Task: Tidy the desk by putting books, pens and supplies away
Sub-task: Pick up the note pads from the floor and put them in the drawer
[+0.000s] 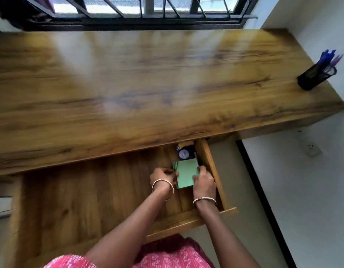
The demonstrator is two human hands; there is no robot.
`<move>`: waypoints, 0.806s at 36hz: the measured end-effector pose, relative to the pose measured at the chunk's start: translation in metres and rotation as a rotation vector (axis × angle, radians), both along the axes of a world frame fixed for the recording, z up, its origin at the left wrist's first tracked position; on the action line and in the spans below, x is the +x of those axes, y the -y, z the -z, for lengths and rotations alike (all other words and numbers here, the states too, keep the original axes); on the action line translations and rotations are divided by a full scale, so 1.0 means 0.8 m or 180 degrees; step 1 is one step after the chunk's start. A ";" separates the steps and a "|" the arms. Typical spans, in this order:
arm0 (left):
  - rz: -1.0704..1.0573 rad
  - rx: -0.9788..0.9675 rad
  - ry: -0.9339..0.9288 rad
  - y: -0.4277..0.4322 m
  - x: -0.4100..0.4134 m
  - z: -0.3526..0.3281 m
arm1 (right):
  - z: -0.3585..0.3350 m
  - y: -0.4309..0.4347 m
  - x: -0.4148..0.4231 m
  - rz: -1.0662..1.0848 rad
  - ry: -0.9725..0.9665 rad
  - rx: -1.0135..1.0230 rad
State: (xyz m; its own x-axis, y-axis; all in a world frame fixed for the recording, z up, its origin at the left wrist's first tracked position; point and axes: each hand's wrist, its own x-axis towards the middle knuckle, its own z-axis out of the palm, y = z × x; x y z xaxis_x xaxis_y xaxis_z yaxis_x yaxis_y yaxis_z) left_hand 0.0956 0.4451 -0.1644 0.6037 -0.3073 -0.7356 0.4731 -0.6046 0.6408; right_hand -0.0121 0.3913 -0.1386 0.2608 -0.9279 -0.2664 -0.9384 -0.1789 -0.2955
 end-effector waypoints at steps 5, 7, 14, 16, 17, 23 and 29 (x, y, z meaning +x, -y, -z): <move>-0.0018 0.0038 0.0137 0.000 -0.004 0.001 | 0.008 0.003 -0.004 -0.0202 -0.0174 0.0070; 0.0004 0.0033 0.0128 -0.002 -0.003 0.005 | 0.009 0.004 -0.006 -0.0263 -0.0210 0.0041; 0.0142 -0.0024 0.0186 -0.019 0.002 0.014 | -0.001 0.007 -0.004 -0.0504 -0.0414 0.0311; 0.0150 -0.0006 0.0303 -0.031 0.008 0.016 | -0.010 0.007 -0.003 -0.0643 -0.0435 0.0319; 0.0160 -0.0017 0.0337 -0.039 0.010 0.018 | -0.016 0.006 -0.004 -0.0725 -0.0408 0.0282; -0.0324 -0.0526 0.0141 -0.108 0.013 -0.015 | -0.063 -0.011 -0.013 -0.1110 0.0095 0.0677; -0.1019 -0.0925 0.0003 -0.183 0.002 -0.066 | -0.103 -0.057 -0.039 -0.1234 0.0671 0.2664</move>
State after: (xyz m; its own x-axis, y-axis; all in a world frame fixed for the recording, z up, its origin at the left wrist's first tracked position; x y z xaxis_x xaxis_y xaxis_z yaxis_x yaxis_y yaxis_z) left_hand 0.0972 0.5913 -0.1116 0.7030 -0.2988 -0.6454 0.6067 -0.2216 0.7634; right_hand -0.0434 0.4372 -0.0560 0.6297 -0.2952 -0.7186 -0.7706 -0.1202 -0.6259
